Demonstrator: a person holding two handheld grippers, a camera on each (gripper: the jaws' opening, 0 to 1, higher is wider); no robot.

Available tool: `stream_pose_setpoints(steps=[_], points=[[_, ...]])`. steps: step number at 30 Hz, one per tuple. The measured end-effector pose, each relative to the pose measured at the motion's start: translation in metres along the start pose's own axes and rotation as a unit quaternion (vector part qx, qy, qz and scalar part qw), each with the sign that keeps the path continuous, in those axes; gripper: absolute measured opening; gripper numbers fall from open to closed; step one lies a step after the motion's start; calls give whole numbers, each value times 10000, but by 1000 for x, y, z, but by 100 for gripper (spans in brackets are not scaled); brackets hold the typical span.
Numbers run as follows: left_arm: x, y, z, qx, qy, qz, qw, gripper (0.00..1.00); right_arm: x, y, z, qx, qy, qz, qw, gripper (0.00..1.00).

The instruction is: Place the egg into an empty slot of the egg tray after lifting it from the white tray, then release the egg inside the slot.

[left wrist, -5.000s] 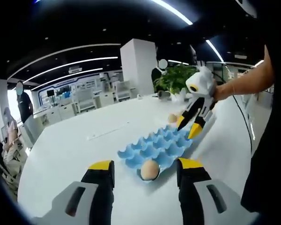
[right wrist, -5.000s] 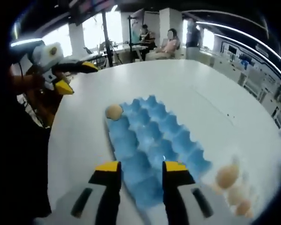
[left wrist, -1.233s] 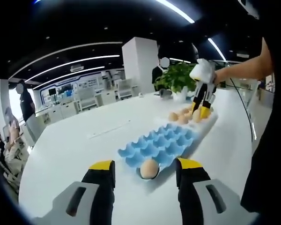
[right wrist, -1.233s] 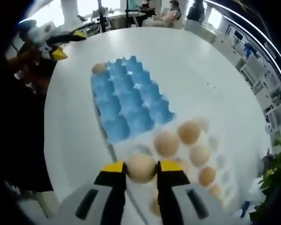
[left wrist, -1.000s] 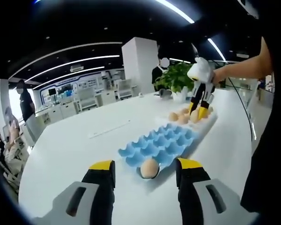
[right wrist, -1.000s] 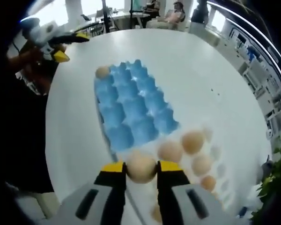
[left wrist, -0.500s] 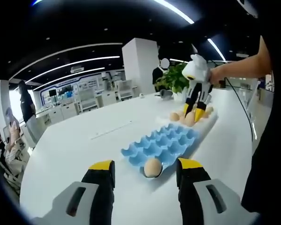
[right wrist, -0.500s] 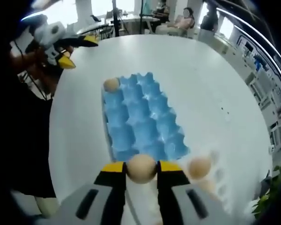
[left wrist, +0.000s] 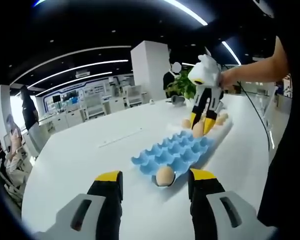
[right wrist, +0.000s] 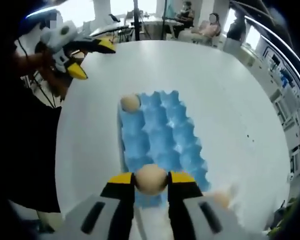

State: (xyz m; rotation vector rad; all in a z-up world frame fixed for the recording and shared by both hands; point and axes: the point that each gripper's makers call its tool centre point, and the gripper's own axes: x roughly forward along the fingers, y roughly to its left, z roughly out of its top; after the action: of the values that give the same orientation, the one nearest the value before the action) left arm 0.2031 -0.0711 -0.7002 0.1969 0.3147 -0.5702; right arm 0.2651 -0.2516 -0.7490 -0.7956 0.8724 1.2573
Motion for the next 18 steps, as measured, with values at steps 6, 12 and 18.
stream_pose_setpoints(steps=[6,12,18], points=[[-3,2,-3,-7,-2,11,10000,52,13,9,19,-201,-29,156,9997,25],[-5,5,-5,-12,12,35,10000,52,25,18,35,-316,-58,307,9990,25],[-6,6,-6,-35,5,28,10000,52,35,21,47,-433,-31,392,9983,25]])
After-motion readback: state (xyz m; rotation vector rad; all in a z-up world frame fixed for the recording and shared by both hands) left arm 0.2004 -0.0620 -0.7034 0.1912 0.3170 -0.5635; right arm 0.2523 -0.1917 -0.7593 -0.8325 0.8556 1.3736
